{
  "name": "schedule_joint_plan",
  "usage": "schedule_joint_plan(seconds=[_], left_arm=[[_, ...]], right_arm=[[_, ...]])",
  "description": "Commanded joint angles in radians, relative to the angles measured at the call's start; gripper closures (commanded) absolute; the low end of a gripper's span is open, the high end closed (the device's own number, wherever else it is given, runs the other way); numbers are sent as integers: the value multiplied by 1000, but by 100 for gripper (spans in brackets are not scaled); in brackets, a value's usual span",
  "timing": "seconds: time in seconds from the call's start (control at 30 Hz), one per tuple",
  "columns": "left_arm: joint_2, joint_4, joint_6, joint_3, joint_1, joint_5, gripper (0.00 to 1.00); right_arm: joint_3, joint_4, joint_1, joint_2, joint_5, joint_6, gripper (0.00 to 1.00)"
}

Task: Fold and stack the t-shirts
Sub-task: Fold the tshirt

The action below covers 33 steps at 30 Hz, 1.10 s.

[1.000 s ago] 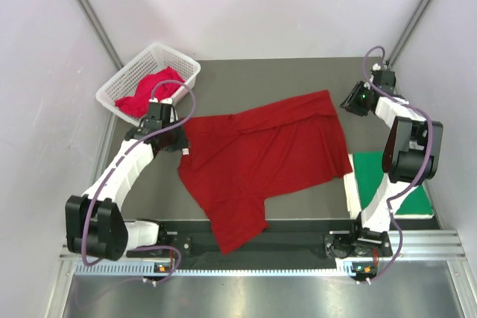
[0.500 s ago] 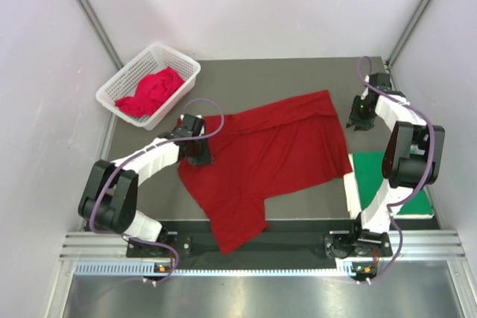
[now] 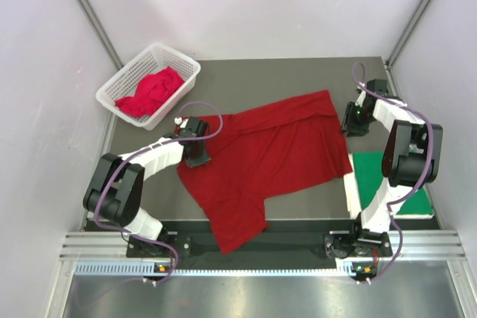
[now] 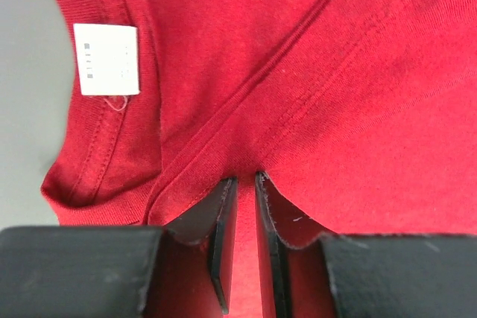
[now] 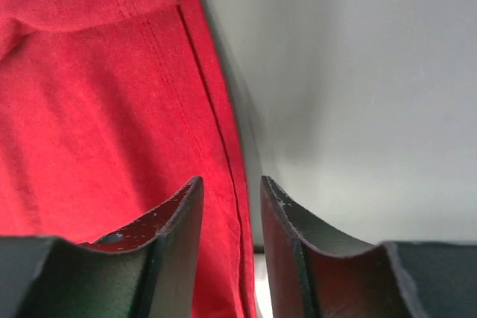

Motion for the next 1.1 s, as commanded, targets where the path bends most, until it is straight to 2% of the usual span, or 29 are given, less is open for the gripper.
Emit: schedule_joint_plan(seconds=[0.0, 0.2, 0.27, 0.3, 0.33, 0.4, 0.47, 0.57, 0.63, 0.7, 0.73, 0.83, 0.9, 1.07], left_arm=[[50, -26, -16, -36, 18, -198, 78], [69, -60, -24, -7, 27, -272, 78], [75, -62, -34, -2, 33, -280, 78], [75, -66, -39, -2, 33, -280, 78], [75, -68, -51, -1, 33, -268, 78], [66, -85, -59, 7, 33, -234, 77], [50, -106, -57, 36, 33, -153, 76], [-6, -126, -9, 97, 33, -50, 73], [-36, -152, 39, 167, 33, -38, 72], [-37, -163, 79, 218, 42, -37, 69], [-30, -166, 112, 263, 50, -47, 68], [39, -152, 171, 344, 96, -22, 68], [113, -135, 192, 387, 119, -24, 69], [265, -114, 229, 551, 139, -48, 70]], right_arm=[[12, 40, 4, 36, -35, -16, 64], [15, 59, 4, 75, 3, -10, 69], [15, 67, 4, 78, 11, -8, 74], [18, 67, 2, 81, 15, -8, 78], [17, 69, 2, 82, 24, -5, 90], [15, 50, 2, 76, 78, -1, 100], [9, 41, 2, 55, 139, 4, 100], [15, 21, 2, 26, 149, 12, 100], [24, 14, 2, 10, 139, 16, 100], [44, -5, 4, -8, 136, 27, 97], [54, -9, 2, -13, 136, 32, 87], [92, -11, 4, -25, 124, 58, 68], [133, 4, 9, 1, 80, 73, 62], [284, 50, 41, 120, 0, 56, 58]])
